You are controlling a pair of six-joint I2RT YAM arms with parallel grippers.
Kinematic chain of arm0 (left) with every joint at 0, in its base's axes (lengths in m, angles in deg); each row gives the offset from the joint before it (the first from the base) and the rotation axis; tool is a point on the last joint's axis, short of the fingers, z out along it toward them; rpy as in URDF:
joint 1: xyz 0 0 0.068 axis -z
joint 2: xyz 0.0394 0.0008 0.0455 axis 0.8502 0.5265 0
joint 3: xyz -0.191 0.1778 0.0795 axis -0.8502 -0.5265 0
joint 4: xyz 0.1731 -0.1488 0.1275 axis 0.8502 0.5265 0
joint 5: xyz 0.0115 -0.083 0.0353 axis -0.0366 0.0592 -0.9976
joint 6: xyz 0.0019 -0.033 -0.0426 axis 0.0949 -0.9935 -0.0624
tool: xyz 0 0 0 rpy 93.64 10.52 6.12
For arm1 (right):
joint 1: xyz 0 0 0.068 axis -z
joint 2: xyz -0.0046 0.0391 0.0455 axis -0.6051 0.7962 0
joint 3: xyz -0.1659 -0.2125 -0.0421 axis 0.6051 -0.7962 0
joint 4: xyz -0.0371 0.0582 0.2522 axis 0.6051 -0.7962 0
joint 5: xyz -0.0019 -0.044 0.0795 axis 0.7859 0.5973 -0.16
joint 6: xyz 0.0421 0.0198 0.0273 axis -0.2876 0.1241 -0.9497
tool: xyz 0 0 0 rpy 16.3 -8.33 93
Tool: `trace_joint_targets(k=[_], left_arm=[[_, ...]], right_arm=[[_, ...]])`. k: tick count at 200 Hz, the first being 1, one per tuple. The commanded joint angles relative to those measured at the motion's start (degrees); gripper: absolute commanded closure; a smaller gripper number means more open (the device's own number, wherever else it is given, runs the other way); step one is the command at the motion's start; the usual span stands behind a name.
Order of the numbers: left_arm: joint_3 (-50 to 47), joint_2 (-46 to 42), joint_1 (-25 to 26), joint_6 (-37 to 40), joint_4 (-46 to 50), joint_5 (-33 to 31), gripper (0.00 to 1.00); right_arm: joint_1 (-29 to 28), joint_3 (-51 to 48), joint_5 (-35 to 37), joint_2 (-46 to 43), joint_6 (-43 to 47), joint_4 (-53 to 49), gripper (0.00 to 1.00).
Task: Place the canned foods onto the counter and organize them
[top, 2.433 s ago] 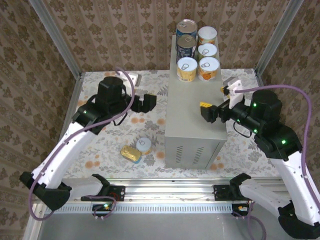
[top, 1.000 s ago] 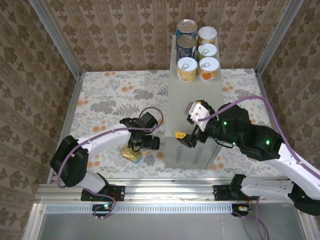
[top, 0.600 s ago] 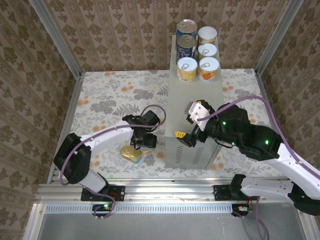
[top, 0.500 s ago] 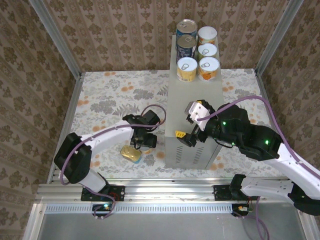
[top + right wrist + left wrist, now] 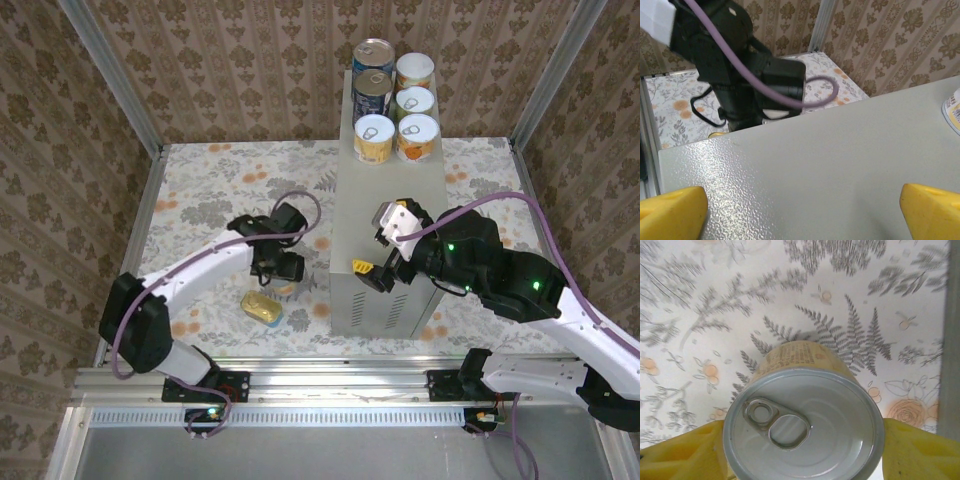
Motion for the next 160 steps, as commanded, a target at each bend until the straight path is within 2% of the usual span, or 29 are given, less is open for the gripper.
trace_joint_targets(k=[1,50,105,160], left_arm=[[6.0,-3.4,-2.2,6.2,4.4,-1.0,0.66],[18.5,-3.4,-5.4,16.0,11.6,2.9,1.0],[37.4,-0.5,-5.8,24.5,22.1,6.8,1.0],[55.9,2.0,-5.4,28.9,30.4,14.2,1.0]], right_arm=[[-0.4,-0.8,2.4,-1.5,-0.1,1.8,0.0],[-0.4,-0.8,3.8,-3.6,-0.1,1.1,0.0],[-0.3,-0.1,5.7,-5.0,-0.4,-0.2,0.0],[-0.4,-0.7,6.9,-6.3,-1.3,-1.7,0.0]])
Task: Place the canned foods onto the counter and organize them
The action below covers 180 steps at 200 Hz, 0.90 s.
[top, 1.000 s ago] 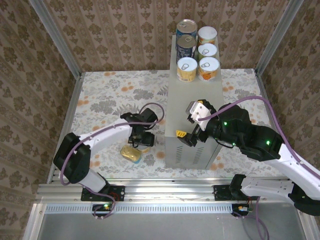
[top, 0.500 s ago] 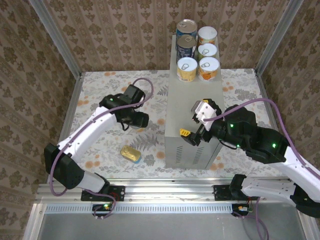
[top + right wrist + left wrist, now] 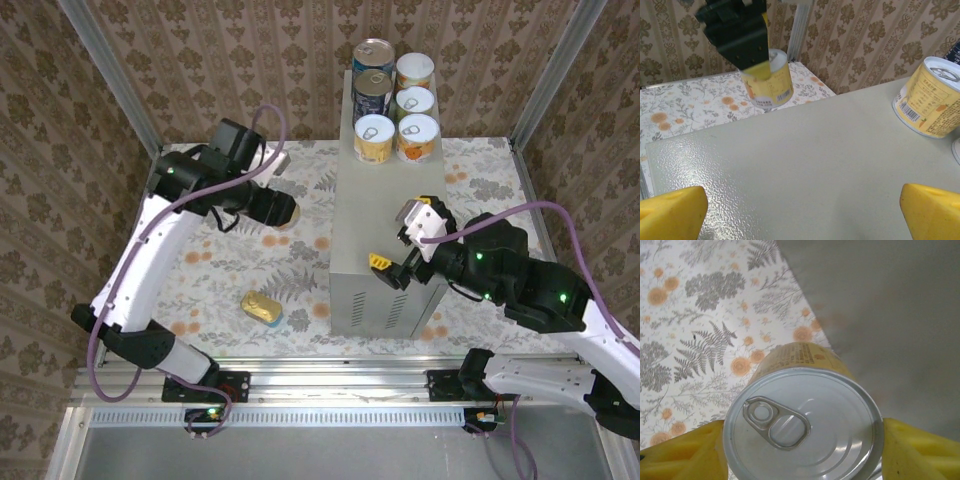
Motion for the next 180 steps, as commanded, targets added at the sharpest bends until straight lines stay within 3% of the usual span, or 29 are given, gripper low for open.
trace_joint_targets(k=[1,59,180], left_arm=[[6.5,-0.1,0.2,3.9,4.0,4.6,1.0],[11.5,-1.6,1.9,5.3,2.8,11.3,1.0],[22.0,-0.5,7.4,8.6,2.6,16.1,1.0]], right_arm=[[-0.4,-0.4,1.9,-1.4,-1.2,-1.1,0.0],[-0.4,-0.1,1.7,-1.9,-0.7,-2.4,0.0],[-0.4,0.8,-4.0,0.8,3.5,0.8,0.0]])
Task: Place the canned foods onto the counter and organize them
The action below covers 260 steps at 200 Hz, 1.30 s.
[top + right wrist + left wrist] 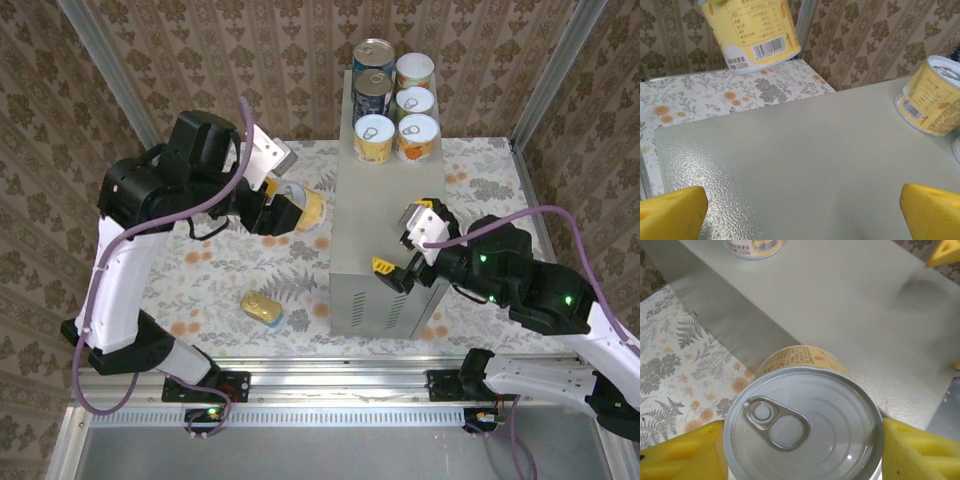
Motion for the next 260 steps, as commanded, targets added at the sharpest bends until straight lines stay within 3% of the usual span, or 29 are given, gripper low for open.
trace_joint_targets(k=[1,42,215,260], left_arm=[[3.6,-0.1,1.0,2.1,-2.9,3.1,1.0],[3.8,1.1,2.5,2.5,-4.6,5.7,1.0],[6.4,5.7,10.0,4.3,-6.6,7.8,1.0],[6.3,5.9,10.2,4.4,-6.9,7.6,1.0]], right_arm=[[-0.4,0.8,-2.7,1.1,1.8,2.4,0.0],[-0.4,-0.1,-6.9,3.8,3.8,9.1,0.0],[-0.2,0.6,-4.4,11.8,6.0,17.4,0.0],[0.0,0.1,-4.1,10.8,5.4,16.8,0.13]])
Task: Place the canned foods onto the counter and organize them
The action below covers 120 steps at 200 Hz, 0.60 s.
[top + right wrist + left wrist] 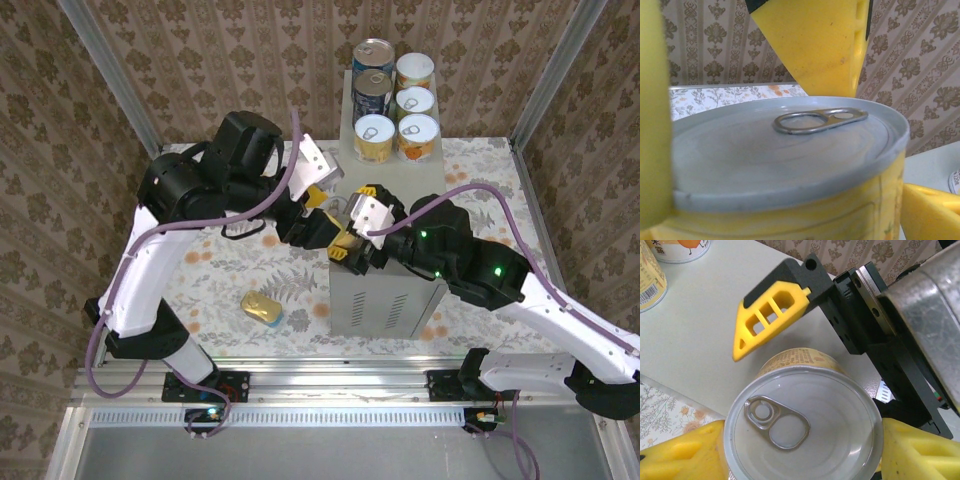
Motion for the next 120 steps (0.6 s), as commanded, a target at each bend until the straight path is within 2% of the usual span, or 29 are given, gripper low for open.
trace_joint_targets(k=[1,41,74,91,105,120], left_arm=[[2.0,-0.4,0.5,1.5,-3.8,1.4,1.0],[1.0,-0.3,0.6,1.4,-5.3,1.5,0.98],[-0.2,-0.4,0.7,1.2,-6.8,1.9,0.82],[-1.2,-0.6,0.6,1.1,-7.8,2.0,0.68],[-2.4,-1.2,0.6,0.8,-9.2,2.1,0.46],[-4.3,-2.2,0.6,0.6,-11.0,1.8,0.29]], right_arm=[[0.0,0.2,1.5,-1.1,-0.6,1.6,0.13],[0.5,-0.8,1.8,-2.7,-2.1,1.3,0.26],[1.1,-1.9,3.0,-4.0,-4.4,1.7,0.34],[1.7,-2.7,3.5,-4.7,-6.1,2.1,0.36],[2.1,-3.5,4.0,-5.3,-7.6,2.4,0.37],[2.5,-4.5,4.7,-6.0,-9.0,2.5,0.37]])
